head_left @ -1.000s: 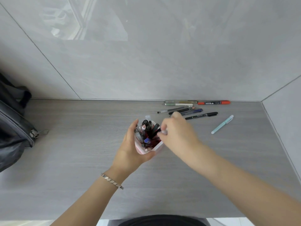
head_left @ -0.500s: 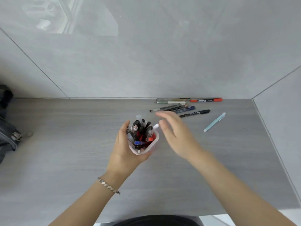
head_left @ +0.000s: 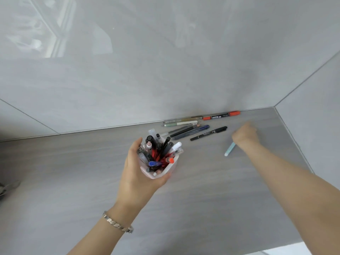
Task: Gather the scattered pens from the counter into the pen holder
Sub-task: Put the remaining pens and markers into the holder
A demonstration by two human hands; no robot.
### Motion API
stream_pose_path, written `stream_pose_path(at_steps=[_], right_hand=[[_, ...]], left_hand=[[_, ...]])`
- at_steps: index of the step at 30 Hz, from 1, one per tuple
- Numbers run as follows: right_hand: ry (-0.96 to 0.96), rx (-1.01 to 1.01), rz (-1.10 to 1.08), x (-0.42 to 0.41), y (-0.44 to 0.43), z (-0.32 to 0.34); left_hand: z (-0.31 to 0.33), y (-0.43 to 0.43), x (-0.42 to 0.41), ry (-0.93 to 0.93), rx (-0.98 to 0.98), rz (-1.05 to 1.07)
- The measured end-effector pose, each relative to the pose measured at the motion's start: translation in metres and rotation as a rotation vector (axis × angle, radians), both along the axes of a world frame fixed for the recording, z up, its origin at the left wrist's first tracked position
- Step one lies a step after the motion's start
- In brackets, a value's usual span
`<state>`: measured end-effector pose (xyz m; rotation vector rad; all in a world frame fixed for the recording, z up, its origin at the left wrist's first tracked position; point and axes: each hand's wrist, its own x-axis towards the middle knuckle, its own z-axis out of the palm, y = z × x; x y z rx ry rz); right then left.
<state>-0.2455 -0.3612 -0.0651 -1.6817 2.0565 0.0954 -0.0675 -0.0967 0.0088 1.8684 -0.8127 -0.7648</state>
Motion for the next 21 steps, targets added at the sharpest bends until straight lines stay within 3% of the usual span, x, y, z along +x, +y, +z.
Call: stream_pose_path(at_steps=[6,11,17,21], right_hand=[[-0.208,0.121,0.048,0.033,0.003,0.003],[-0.195,0.006,0.027,0.055,0.013,-0.004],[-0.148,0.002,0.050,0.061,0.021,-0.008],[-0.260,0.041,0.081,0.047,0.040,0.001]], left_hand=[[-0.013,0.000,0.010,-0.017,0.042,-0.001],[-0.014,0.005,0.013,-0.033,0.059,0.014],[-0.013,0.016,0.007,-0.016,0.068,0.045],[-0.012,0.020,0.003,0.002,0.051,0.076]])
